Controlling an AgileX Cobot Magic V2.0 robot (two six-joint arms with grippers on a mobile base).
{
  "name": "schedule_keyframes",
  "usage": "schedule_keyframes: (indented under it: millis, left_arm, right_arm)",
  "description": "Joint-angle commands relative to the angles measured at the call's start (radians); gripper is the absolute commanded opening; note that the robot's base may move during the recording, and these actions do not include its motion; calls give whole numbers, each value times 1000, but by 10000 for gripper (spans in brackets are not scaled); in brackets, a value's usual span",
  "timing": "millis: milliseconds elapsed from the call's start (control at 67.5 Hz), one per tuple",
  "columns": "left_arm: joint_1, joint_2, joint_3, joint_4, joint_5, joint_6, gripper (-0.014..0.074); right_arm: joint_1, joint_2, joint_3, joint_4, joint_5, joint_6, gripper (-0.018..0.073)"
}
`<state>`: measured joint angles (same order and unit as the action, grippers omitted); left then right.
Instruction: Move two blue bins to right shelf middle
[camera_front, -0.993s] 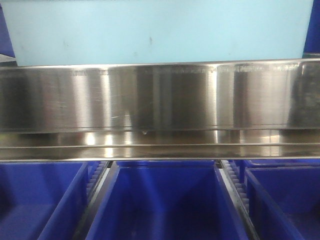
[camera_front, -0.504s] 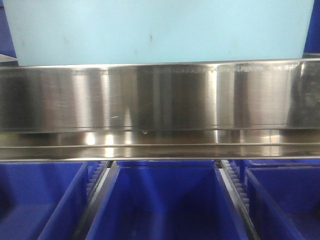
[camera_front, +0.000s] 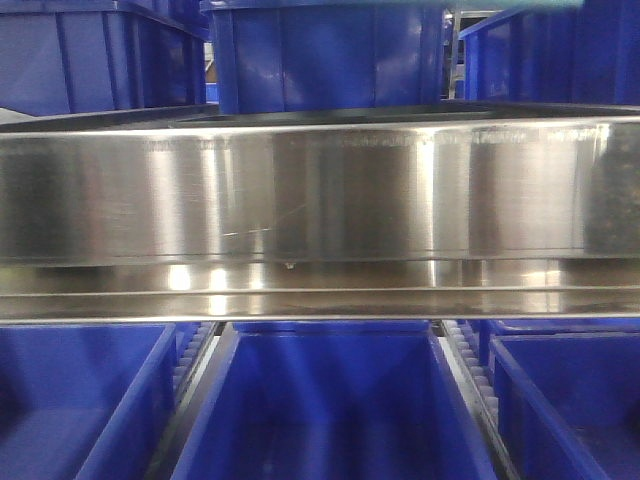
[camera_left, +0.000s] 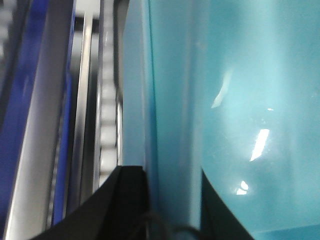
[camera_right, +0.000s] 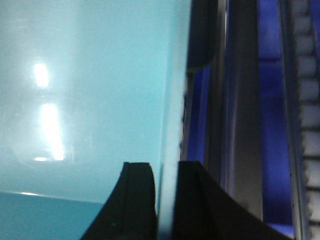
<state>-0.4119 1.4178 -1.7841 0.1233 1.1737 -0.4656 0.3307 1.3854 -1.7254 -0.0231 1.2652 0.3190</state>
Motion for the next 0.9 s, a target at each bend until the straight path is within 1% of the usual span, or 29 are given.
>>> schedule_keyframes:
  millis: [0,74,163,889]
  left_arm:
    - [-1,-36,-44,-11,-140,-5,-111]
    - [-1,-44,-49,29,-172,-5,-111]
    - [-1,-45,-49,52,-192,-5,-111]
    - [-1,-45,-49,66,-204,-5,-111]
  right_arm:
    - [2,-19,-63,23,-74,-37,-167]
    - [2,-19,-99,23,-101,-49,-167]
    - [2,-19,-127,13,-128,-49,-167]
    - [2,-19,-132,7,-136,-49,-167]
